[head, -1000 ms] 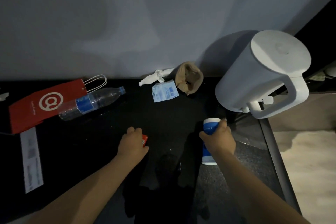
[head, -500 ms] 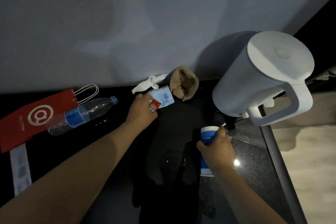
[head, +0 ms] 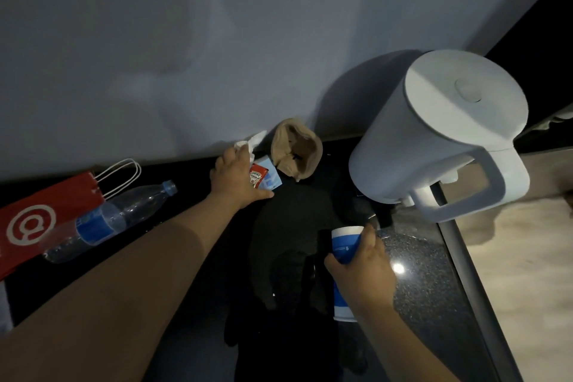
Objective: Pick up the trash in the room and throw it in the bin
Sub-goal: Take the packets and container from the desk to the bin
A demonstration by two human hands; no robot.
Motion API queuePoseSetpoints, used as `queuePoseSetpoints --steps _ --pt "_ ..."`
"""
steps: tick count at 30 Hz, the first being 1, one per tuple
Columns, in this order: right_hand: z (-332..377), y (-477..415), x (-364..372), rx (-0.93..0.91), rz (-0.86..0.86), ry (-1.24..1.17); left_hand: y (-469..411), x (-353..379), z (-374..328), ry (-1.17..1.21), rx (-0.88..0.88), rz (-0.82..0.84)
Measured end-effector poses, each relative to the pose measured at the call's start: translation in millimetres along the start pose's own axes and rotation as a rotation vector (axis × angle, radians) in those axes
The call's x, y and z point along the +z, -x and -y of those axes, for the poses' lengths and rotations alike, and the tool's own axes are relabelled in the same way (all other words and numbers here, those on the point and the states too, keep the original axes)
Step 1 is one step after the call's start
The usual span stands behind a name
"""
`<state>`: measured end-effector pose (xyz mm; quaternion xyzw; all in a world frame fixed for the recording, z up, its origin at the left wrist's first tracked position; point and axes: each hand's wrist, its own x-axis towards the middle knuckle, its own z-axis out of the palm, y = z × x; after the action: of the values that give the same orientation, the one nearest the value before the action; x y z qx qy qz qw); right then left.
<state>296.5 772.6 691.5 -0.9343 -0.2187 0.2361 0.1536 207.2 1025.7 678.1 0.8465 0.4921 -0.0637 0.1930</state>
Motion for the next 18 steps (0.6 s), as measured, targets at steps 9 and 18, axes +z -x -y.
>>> queuePoseSetpoints --steps 9,18 --pt "1 1 -2 -0.008 -0.016 -0.014 11 8 -7 0.293 -0.134 0.034" --pt "0 2 -6 -0.014 0.01 -0.024 27 2 -16 0.672 -0.175 -0.022"
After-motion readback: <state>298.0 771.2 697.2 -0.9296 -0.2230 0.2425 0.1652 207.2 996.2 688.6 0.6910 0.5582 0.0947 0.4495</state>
